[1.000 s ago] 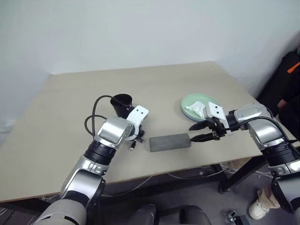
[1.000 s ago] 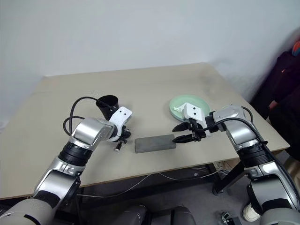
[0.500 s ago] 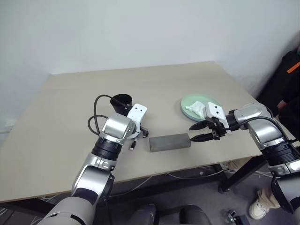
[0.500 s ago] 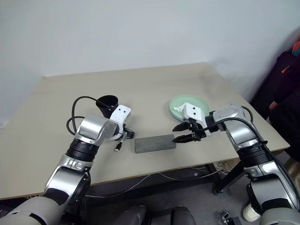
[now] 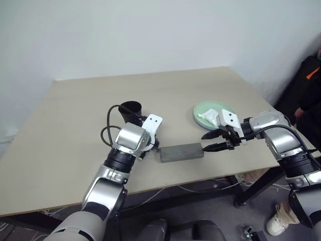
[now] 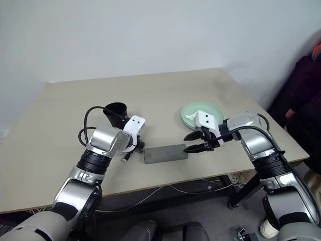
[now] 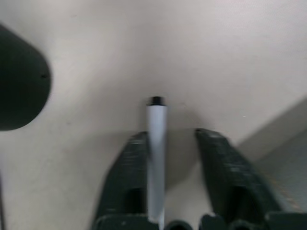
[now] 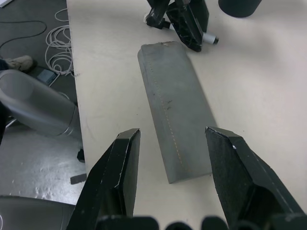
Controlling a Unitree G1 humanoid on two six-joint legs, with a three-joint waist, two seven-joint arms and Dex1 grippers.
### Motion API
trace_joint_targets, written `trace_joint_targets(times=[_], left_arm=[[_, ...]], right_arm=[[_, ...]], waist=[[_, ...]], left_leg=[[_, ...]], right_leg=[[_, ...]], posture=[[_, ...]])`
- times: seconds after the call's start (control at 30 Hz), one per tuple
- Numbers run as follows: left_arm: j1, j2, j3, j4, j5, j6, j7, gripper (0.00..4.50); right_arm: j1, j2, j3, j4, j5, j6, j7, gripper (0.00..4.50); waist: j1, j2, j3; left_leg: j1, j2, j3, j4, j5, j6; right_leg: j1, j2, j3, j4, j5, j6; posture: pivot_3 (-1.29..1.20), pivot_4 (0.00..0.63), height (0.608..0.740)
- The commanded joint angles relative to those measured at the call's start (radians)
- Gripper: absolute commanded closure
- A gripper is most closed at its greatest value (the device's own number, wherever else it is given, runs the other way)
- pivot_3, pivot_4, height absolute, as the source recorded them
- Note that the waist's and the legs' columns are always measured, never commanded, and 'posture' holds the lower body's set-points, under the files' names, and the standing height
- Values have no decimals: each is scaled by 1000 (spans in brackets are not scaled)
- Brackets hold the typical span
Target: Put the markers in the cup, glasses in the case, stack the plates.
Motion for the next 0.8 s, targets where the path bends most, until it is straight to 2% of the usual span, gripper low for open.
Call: trace_joint_targets(times=[0.03, 0.07, 0.33, 0.5, 0.6, 0.67, 0.73, 0.8], left_arm=[[11, 18, -27, 5, 7, 8, -7, 4320], [12, 24, -35, 4, 6, 6, -13, 4482], [7, 114, -158, -63, 1, -86, -123, 4482], [-1, 156, -159, -140, -20, -300, -246, 4482], [3, 159, -101, -173, -40, -448, -294, 4482], [8, 118, 1, -176, -79, -596, -285, 4482], [6, 90, 63, -163, -101, -644, -275, 4482], [-24, 48, 159, -98, -99, -747, -189, 4482]], right_arm=[[-37, 4, -24, -4, 9, -14, -3, 2150], [-37, 4, -24, -3, 9, -14, -3, 2150], [-39, 8, -21, -1, 9, -15, -4, 2150], [-37, 11, -21, -4, 9, -14, -4, 2150], [-36, 10, -22, -6, 10, -13, -3, 2150], [-38, 10, -22, -6, 10, -13, -2, 2150], [-37, 9, -22, -6, 10, -13, -2, 2150], [-39, 11, -21, -7, 10, -12, -2, 2150]], waist=[[0, 0, 0], [0, 0, 0], [0, 0, 0], [1, 0, 0], [4, 0, 0], [4, 0, 0], [4, 0, 0], [4, 0, 0]], left_leg=[[0, 0, 0, 0, 0, 0], [0, 0, 0, 0, 0, 0], [-1, 0, 0, -1, 0, 0], [-4, 0, 0, -2, 0, 0], [-6, 0, 0, -2, 0, 0], [-6, 0, 0, -2, 0, 0], [-6, 0, 0, -3, 0, 0], [-6, 0, 0, -4, 0, 0]], right_leg=[[0, 0, 0, 0, 0, 0], [0, 0, 0, 0, 0, 0], [-3, 0, 0, 0, 0, 0], [-7, 0, 1, 0, 0, 0], [-8, 0, 1, -2, 0, 0], [-7, 0, 0, -4, 0, 0], [-7, 0, 0, -5, 0, 0], [-7, 0, 0, -6, 0, 0]], posture=[[0, 0, 740], [0, 0, 740], [0, 0, 740], [0, 0, 740], [0, 0, 740], [0, 0, 740], [0, 0, 740], [0, 0, 740]])
